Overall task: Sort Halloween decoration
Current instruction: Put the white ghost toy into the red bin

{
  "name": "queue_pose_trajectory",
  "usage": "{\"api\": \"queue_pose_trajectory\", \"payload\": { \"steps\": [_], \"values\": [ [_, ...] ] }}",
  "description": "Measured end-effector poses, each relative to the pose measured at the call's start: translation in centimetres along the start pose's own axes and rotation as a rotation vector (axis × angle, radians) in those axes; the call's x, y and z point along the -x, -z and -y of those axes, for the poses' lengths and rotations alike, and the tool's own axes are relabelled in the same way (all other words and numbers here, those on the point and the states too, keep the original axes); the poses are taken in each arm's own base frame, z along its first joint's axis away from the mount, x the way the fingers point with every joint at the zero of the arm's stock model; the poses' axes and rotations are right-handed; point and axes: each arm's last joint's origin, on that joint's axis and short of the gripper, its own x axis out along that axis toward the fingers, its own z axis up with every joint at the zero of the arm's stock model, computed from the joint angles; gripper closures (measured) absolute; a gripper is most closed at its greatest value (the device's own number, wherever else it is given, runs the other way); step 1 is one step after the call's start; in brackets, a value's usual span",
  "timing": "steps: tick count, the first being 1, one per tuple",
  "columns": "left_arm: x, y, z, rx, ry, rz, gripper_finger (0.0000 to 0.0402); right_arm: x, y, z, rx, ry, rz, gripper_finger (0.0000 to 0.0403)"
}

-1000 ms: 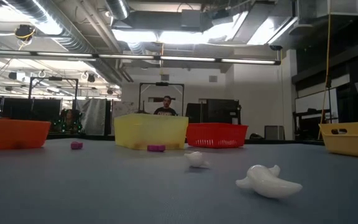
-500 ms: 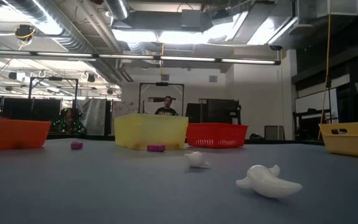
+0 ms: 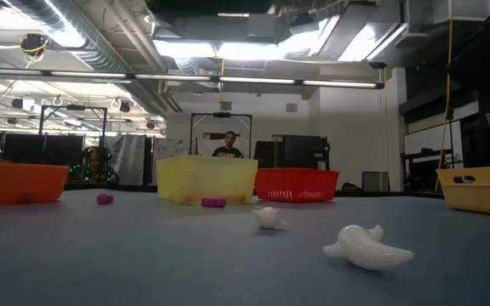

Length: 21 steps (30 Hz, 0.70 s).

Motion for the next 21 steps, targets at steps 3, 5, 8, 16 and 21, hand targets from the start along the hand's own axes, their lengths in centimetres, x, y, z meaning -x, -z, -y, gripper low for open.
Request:
{"api": "queue_pose_trajectory", "payload": {
  "steps": [3, 5, 8, 16, 21],
  "values": [
    [-0.4, 0.0, -0.4, 0.004, -0.013, -0.004, 0.0270, -0.7, 0.0, -0.3, 0.068, 0.008, 0.000, 0.0198],
    [-0.5, 0.0, -0.6, 0.007, -0.019, -0.006, 0.0270, -1.2, -0.2, -0.4, 0.102, 0.015, 0.001, 0.0198],
    [-0.7, 0.0, -0.8, 0.009, -0.025, -0.007, 0.0270, -1.9, -0.9, -0.5, 0.116, 0.024, 0.019, 0.0198],
    [-0.8, 0.0, -0.8, 0.007, -0.001, -0.009, 0.0270, -4.1, -2.4, 0.1, 0.108, 0.064, 0.037, 0.0198],
    [-0.7, 0.0, -0.7, 0.013, 0.004, -0.009, 0.0270, -4.7, -2.1, 0.4, 0.112, 0.089, 0.032, 0.0198]
  ]
}}
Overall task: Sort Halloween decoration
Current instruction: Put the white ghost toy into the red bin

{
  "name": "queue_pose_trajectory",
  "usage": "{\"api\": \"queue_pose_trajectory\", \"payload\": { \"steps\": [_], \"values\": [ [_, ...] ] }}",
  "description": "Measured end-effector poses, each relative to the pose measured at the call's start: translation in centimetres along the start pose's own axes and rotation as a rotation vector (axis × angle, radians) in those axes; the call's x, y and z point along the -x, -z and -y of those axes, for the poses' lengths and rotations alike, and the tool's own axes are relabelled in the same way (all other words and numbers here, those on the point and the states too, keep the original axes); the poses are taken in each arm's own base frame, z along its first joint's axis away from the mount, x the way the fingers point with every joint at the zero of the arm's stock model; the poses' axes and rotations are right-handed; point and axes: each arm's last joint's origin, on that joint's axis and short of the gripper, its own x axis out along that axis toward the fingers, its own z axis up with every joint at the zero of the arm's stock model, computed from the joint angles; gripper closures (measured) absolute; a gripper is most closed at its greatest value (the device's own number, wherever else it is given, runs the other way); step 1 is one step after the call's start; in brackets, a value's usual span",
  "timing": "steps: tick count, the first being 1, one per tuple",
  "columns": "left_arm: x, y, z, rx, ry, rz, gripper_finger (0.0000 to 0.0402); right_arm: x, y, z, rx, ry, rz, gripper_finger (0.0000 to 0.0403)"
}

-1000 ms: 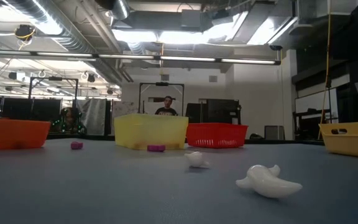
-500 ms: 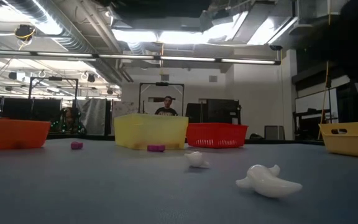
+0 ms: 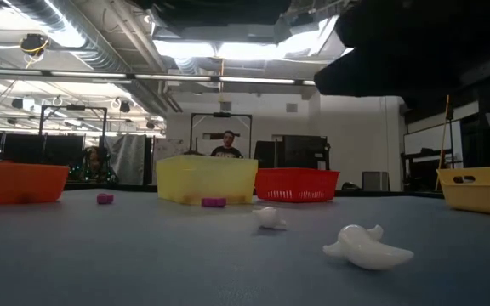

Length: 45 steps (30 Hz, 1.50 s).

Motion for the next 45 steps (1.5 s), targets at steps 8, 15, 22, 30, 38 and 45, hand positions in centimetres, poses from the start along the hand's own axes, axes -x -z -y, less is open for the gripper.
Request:
{"api": "queue_pose_trajectory", "payload": {
  "steps": [8, 15, 22, 30, 38, 45],
  "values": [
    [0.0, 0.0, 0.0, 0.001, 0.002, 0.000, 0.0270, -0.9, 1.9, 0.1, 0.014, 0.033, -0.028, 0.0198],
    [0.0, 0.0, 0.0, 0.001, 0.002, 0.000, 0.0270, -1.8, 3.6, 0.3, 0.034, 0.070, -0.054, 0.0198],
    [0.0, 0.0, 0.0, 0.002, 0.002, 0.000, 0.0270, -2.0, 4.0, 0.4, -0.021, 0.080, -0.055, 0.0198],
    [0.0, 0.0, 0.0, 0.003, 0.002, 0.000, 0.0270, -2.0, 4.0, 0.4, -0.045, 0.078, -0.050, 0.0198],
    [0.0, 0.0, 0.0, 0.003, 0.002, 0.000, 0.0270, -2.6, 4.5, 0.1, -0.044, 0.078, -0.051, 0.0198],
    [0.0, 0.0, 0.0, 0.003, 0.001, 0.000, 0.0270, -4.1, 5.8, -0.4, -0.017, 0.094, -0.069, 0.0198]
  ]
}}
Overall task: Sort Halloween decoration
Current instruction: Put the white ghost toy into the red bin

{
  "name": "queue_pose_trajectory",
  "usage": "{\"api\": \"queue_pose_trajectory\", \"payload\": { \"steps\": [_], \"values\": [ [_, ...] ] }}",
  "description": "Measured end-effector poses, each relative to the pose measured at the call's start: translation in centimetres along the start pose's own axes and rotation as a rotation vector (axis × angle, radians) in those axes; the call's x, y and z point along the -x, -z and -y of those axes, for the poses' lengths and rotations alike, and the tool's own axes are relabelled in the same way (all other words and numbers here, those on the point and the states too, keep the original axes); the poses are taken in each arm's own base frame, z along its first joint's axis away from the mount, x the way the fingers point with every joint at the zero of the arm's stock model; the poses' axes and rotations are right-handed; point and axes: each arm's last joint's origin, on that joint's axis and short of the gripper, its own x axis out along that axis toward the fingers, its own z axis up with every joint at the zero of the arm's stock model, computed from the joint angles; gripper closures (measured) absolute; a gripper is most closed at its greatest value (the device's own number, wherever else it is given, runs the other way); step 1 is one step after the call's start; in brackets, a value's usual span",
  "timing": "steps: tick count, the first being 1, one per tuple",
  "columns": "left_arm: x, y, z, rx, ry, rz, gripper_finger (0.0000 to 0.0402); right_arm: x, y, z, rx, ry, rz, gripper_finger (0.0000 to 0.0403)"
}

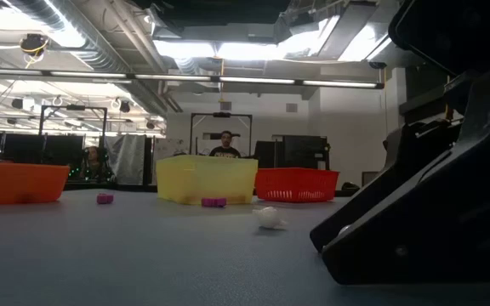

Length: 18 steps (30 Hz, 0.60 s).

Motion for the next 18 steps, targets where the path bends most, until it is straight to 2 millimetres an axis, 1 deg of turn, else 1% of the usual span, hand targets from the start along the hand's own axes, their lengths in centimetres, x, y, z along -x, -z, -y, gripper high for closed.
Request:
{"api": "queue_pose_trajectory", "payload": {
  "steps": [9, 12, 18],
  "values": [
    [0.00, 0.00, 0.00, 0.000, 0.000, 0.000, 0.0270, -0.04, 0.16, 0.07, 0.010, 0.013, -0.009, 0.0204],
    [0.00, 0.00, 0.00, 0.000, 0.000, 0.000, 0.0270, -0.05, 0.21, 0.12, 0.013, 0.018, -0.012, 0.0227],
    [0.00, 0.00, 0.00, 0.000, 0.000, 0.000, 0.0270, -0.06, 0.24, 0.14, 0.015, 0.022, -0.012, 0.0292]
  ]
}}
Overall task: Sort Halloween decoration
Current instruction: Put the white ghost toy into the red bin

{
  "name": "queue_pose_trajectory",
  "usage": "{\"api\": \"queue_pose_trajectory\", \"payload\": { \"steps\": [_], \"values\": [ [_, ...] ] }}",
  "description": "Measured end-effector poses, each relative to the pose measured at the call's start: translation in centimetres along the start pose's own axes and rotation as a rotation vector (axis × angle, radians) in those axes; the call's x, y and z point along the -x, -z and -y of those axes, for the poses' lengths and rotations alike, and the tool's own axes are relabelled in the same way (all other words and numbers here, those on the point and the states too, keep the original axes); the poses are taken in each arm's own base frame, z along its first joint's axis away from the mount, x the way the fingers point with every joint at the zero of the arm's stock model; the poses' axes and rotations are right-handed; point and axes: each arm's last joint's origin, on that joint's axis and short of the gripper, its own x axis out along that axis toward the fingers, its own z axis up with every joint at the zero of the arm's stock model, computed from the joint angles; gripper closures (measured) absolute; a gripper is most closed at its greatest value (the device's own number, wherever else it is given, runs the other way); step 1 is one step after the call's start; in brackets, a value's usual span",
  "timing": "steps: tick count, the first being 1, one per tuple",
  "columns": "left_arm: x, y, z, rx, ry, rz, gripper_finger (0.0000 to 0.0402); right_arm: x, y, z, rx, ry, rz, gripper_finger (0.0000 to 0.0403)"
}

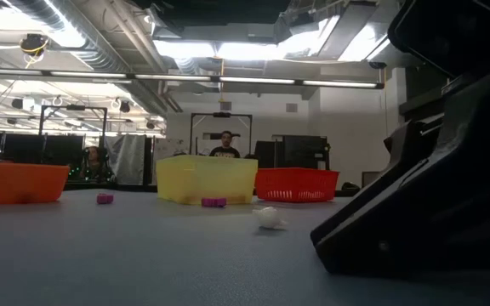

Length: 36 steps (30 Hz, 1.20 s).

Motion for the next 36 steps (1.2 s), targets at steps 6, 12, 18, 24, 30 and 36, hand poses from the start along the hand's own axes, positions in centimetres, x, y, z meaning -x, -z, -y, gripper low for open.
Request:
{"api": "queue_pose_trajectory", "payload": {
  "steps": [6, 12, 18, 24, 30, 36],
  "values": [
    [0.00, 0.00, 0.00, 0.000, 0.000, 0.000, 0.0270, -0.01, -0.05, -0.04, -0.005, -0.008, 0.001, 0.0324],
    [0.00, 0.00, 0.00, 0.000, 0.000, 0.000, 0.0270, -0.01, -0.05, -0.03, -0.005, -0.007, 0.001, 0.0324],
    [0.00, 0.00, 0.00, 0.000, 0.000, 0.000, 0.0270, 0.00, -0.06, -0.06, -0.006, -0.008, 0.003, 0.0334],
    [0.00, 0.00, 0.00, 0.000, 0.000, 0.000, 0.0270, 0.00, -0.06, -0.06, -0.007, -0.008, 0.003, 0.0335],
    [0.00, 0.00, 0.00, 0.000, 0.000, 0.000, 0.0270, -0.01, -0.15, -0.13, -0.002, -0.008, 0.004, 0.0335],
    [0.01, 0.00, 0.01, -0.004, 0.000, 0.000, 0.0270, -0.13, -0.63, -0.59, 0.072, -0.012, 0.006, 0.0335]
  ]
}}
